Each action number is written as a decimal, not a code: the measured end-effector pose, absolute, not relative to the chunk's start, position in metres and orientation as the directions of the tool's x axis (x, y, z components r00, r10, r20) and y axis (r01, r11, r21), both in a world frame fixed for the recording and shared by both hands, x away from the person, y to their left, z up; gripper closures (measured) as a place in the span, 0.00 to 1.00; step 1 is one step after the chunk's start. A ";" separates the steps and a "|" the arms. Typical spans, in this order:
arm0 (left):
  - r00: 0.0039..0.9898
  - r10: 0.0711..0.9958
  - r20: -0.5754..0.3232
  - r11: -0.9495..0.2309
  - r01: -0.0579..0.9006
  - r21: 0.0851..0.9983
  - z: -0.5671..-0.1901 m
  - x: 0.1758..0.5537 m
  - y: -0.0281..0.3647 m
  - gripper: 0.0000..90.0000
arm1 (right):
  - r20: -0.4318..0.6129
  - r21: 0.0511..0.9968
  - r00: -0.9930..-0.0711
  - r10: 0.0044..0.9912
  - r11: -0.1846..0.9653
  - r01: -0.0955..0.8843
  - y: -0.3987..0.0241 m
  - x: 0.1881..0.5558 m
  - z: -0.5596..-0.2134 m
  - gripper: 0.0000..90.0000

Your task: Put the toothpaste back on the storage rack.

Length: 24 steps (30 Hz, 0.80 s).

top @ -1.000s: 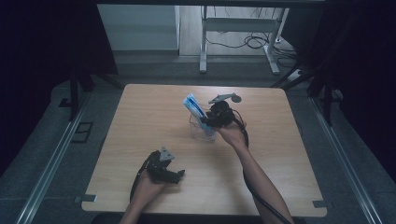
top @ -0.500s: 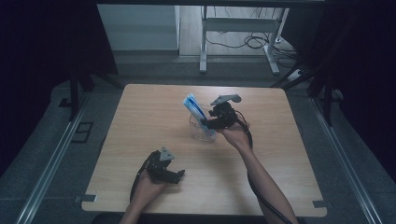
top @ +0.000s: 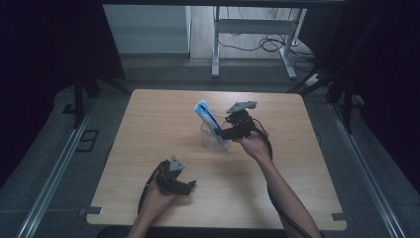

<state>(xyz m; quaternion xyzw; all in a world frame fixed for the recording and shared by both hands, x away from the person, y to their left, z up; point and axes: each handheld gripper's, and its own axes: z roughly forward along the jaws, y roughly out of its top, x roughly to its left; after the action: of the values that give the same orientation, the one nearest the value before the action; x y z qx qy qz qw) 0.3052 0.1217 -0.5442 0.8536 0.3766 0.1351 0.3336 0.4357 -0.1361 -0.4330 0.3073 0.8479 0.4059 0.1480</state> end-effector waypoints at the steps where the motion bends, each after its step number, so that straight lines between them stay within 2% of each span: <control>1: 0.680 0.733 -0.021 -0.494 0.553 0.671 -0.544 0.305 0.122 0.07 | -0.002 0.779 -0.768 0.640 0.483 0.400 -0.137 0.435 -0.432 0.32; 24: 0.679 0.733 -0.023 -0.492 0.553 0.672 -0.544 0.305 0.122 0.07 | 0.016 0.784 -0.765 0.644 0.466 0.409 -0.158 0.424 -0.429 0.28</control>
<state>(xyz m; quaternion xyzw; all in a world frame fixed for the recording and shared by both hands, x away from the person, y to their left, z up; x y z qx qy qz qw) 0.3052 0.1216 -0.5442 0.8531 0.3771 0.1345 0.3345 0.4235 -0.1578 -0.4291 0.3119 0.8443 0.4118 0.1424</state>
